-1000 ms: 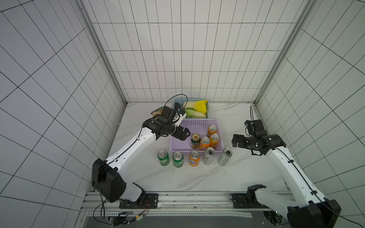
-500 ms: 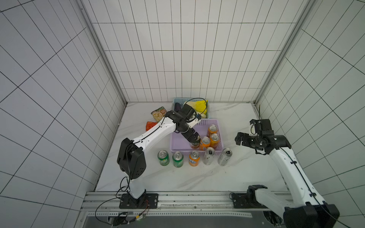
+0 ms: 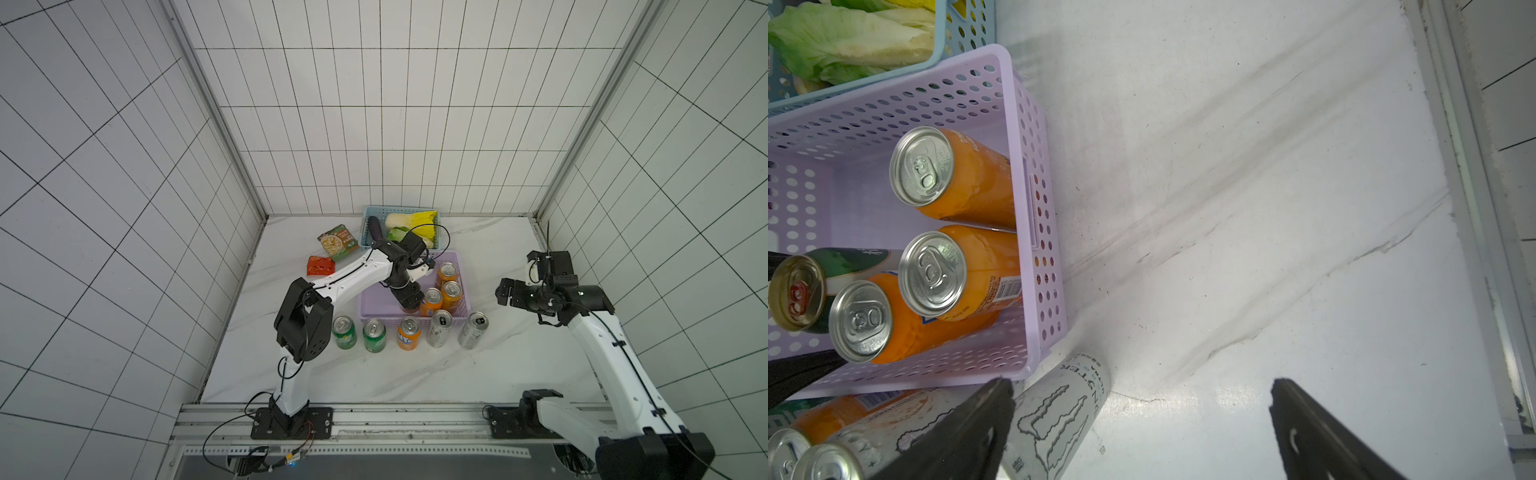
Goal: Take out the drinks from the basket
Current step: Pick up the drink from the basket.
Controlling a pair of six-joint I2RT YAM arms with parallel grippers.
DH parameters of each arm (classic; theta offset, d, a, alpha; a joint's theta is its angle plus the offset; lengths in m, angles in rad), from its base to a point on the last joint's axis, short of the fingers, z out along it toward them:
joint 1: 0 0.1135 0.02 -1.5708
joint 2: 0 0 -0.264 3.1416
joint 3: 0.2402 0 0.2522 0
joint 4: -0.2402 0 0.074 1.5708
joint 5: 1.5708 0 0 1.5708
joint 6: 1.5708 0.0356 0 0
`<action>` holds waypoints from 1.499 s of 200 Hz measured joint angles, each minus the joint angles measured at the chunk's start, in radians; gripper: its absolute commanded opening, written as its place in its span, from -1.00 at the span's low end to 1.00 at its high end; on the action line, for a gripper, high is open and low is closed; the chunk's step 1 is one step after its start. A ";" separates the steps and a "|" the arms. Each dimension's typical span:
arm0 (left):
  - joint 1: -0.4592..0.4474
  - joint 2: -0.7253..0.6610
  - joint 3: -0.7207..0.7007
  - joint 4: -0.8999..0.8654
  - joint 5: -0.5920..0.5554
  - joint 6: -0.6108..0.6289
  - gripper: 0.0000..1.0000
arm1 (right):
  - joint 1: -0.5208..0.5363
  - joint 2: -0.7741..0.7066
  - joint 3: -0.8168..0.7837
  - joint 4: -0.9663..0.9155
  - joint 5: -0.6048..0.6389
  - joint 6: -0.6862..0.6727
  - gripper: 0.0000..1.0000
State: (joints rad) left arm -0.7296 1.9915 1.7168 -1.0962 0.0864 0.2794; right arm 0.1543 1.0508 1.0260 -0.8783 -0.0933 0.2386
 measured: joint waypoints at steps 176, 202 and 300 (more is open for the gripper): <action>-0.017 0.075 0.033 0.043 -0.023 0.002 0.15 | -0.005 -0.009 -0.002 0.006 0.005 -0.001 0.99; -0.018 0.074 0.033 0.043 -0.028 -0.008 0.13 | -0.005 -0.009 -0.002 0.006 0.006 -0.001 0.99; -0.021 -0.040 0.029 0.045 -0.092 -0.087 0.08 | -0.005 -0.010 -0.002 0.006 0.006 -0.001 0.99</action>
State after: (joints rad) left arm -0.7502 1.9518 1.7462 -1.0508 -0.0051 0.1925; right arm 0.1497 1.0409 1.0237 -0.8722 -0.0872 0.2375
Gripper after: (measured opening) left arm 0.649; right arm 0.996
